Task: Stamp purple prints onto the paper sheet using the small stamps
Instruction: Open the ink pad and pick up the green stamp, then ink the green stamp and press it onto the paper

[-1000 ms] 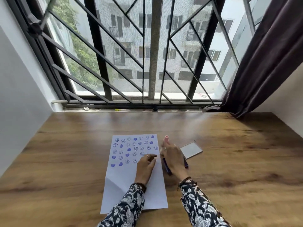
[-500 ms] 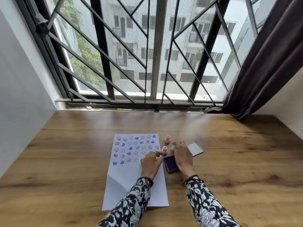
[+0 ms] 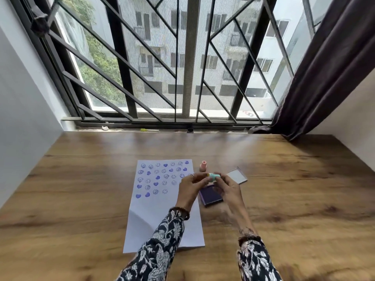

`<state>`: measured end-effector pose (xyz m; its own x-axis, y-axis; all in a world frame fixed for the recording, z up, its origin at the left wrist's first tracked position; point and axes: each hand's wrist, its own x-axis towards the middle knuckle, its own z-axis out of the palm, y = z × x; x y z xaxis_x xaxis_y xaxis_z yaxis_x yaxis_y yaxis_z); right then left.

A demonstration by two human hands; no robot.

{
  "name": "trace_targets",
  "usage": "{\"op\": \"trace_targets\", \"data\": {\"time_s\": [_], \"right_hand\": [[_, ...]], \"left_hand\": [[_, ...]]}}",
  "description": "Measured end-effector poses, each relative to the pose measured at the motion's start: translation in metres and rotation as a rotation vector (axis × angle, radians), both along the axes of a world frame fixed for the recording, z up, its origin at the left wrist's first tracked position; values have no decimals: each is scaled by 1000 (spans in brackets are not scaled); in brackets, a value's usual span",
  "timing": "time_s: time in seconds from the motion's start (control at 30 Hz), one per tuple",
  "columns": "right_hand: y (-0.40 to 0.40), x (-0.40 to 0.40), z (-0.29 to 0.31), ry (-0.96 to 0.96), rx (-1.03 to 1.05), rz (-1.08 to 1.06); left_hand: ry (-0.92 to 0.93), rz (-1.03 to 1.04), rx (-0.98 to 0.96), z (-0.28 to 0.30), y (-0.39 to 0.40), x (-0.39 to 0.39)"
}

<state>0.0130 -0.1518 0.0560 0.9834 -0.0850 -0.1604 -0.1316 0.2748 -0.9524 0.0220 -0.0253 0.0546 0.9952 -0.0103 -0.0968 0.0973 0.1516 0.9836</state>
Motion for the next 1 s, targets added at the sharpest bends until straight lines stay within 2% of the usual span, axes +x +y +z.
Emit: {"op": "trace_targets", "data": {"time_s": [0.07,0.17,0.33,0.43,0.53,0.63,0.7,0.8,0.9,1.0], "right_hand": [[1,-2,-1,12,16,1],[6,-2,0,42,87,-12],[4,-4,4,179,439,-70],[-2,-8,1,239,618,-80],[-6,-11,-2,270,679,-69],[-8,-15,-7,270,671,-43],[-11,-17,-10,263,578,-65],[-15,-20,-16,245,315,-130],[-15,-23,-19,224,-89,-128],[-7,-25,-19,156,-603,-135]], "left_hand": [[-38,20,138,0,0,0],[-74,55,235,0,-1,-2],[-123,69,375,-7,9,-7],[-207,25,556,-19,23,-12],[-257,-36,754,-35,31,-21],[-220,-68,861,-46,31,-28],[-202,-66,910,-47,29,-30],[-199,-66,964,-48,26,-28],[-165,-125,1029,-48,23,-23],[-138,-180,1111,-49,18,-18]]}}
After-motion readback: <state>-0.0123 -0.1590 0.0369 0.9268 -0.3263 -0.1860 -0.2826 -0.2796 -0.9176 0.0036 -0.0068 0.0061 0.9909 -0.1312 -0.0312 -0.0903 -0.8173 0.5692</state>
